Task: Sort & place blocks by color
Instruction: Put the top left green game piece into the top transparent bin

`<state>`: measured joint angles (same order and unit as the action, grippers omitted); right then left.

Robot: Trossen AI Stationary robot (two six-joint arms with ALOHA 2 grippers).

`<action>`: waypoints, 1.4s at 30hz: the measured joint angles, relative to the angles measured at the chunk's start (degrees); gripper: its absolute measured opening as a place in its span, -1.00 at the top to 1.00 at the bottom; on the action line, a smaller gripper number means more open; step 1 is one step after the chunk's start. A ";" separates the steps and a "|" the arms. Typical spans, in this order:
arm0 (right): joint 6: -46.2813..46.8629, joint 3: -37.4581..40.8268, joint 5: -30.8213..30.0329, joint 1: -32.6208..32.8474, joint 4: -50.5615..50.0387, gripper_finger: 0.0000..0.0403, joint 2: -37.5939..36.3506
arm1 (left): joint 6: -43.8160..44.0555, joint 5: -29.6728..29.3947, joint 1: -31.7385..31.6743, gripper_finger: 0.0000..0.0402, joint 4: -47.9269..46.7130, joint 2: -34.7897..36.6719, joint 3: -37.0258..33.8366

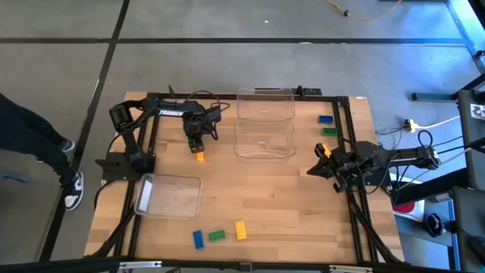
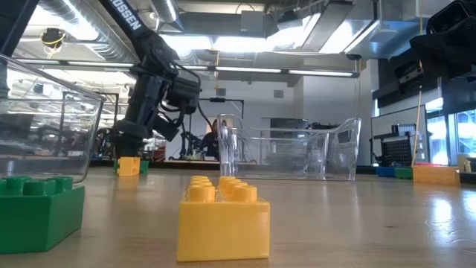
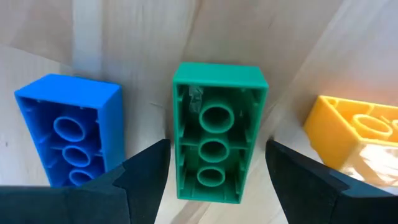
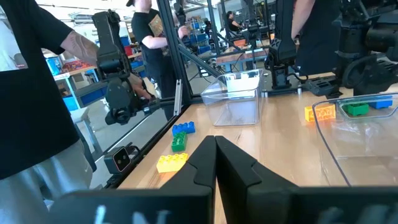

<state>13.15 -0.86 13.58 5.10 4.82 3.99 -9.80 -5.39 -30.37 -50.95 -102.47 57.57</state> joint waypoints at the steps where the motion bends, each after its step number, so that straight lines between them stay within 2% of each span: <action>1: -0.04 0.01 0.00 0.00 0.00 0.94 -0.01 | 0.00 0.05 0.00 -0.29 0.30 0.02 -0.45; 11: 0.00 0.02 0.00 0.01 0.01 0.94 -0.02 | 0.02 0.61 0.00 -0.24 1.49 -0.09 -1.16; 14: 0.00 0.01 0.00 0.00 0.01 0.94 -0.02 | 0.04 0.81 0.01 -0.13 1.54 -0.14 -1.19; 22: -0.04 0.01 0.00 0.01 0.00 0.94 -0.01 | 0.20 0.38 0.11 0.37 1.56 -0.14 -1.25; 25: 0.02 0.00 0.00 0.00 0.00 0.94 0.00 | -0.14 -1.13 0.10 0.37 1.94 0.80 -1.36; 31: 0.01 0.00 0.00 0.01 0.00 0.94 -0.01 | -0.84 -6.71 -1.43 0.37 3.10 7.11 -0.79; 37: -0.04 0.00 0.02 0.00 0.00 0.94 0.00 | 2.63 -5.46 -2.80 0.37 6.81 18.48 -0.05; 42: -0.01 0.00 0.00 0.00 0.00 0.94 -0.02 | 10.88 -4.72 -3.06 0.37 12.03 29.17 -0.03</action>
<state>13.15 -0.86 13.58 5.10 4.82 3.97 1.08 -10.11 -33.43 -38.91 -73.31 57.54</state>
